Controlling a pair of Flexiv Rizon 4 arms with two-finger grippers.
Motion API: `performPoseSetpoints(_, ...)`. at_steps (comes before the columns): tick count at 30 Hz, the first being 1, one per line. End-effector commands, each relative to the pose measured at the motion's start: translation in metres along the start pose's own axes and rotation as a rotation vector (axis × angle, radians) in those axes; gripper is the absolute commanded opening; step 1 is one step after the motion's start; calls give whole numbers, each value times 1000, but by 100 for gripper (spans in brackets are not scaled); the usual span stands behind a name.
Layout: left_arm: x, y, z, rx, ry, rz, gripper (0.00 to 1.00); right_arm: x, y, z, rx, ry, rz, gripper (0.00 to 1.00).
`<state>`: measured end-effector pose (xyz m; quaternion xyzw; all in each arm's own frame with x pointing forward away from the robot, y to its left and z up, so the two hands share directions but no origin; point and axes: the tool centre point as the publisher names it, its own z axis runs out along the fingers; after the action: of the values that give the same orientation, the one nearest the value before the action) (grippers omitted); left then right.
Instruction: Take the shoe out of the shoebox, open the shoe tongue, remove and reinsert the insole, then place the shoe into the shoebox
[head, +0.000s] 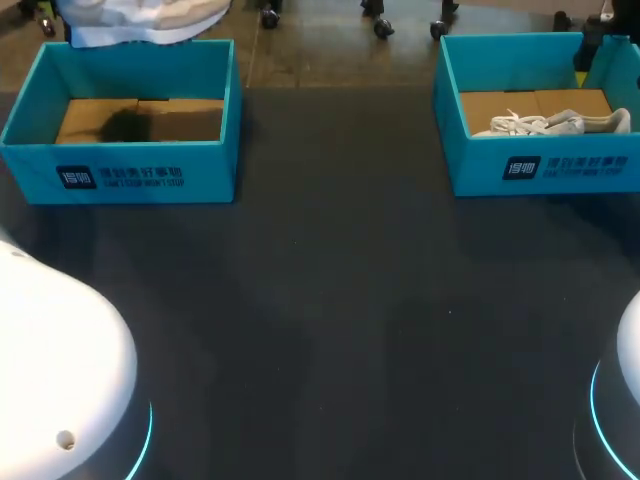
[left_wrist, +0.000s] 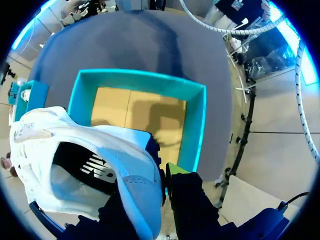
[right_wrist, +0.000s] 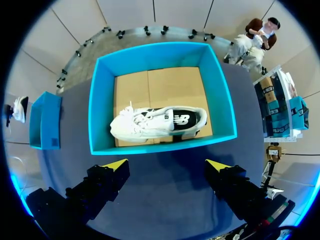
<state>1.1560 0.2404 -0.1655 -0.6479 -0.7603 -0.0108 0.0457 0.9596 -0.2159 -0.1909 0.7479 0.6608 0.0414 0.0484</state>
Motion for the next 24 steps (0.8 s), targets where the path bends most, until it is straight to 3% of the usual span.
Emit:
performPoseSetpoints(1, -6, -76, -20, -231, -4, 17, 0, 0, 0, 0, 0, -1, 0, 100)
performPoseSetpoints(4, -11, -90, -34, -214, -19, 44, 0, 0, 0, 0, 0, -1, 0, 100)
performPoseSetpoints(9, -21, -127, -54, -269, -24, 101, 0, 0, 0, 0, 0, -1, 0, 100)
performPoseSetpoints(14, -31, -163, -55, -257, -24, 123, 0, 0, 0, 0, 0, -1, 0, 100)
performPoseSetpoints(19, -38, -205, -53, -310, -46, 90, 0, 0, 0, 0, 0, -1, 0, 100)
performPoseSetpoints(21, -38, -211, -52, -313, -48, 89, 0, 0, 0, 0, 0, -1, 0, 100)
performPoseSetpoints(24, -41, -247, -49, -332, -59, 75, 0, 0, 0, 0, 0, -1, 0, 100)
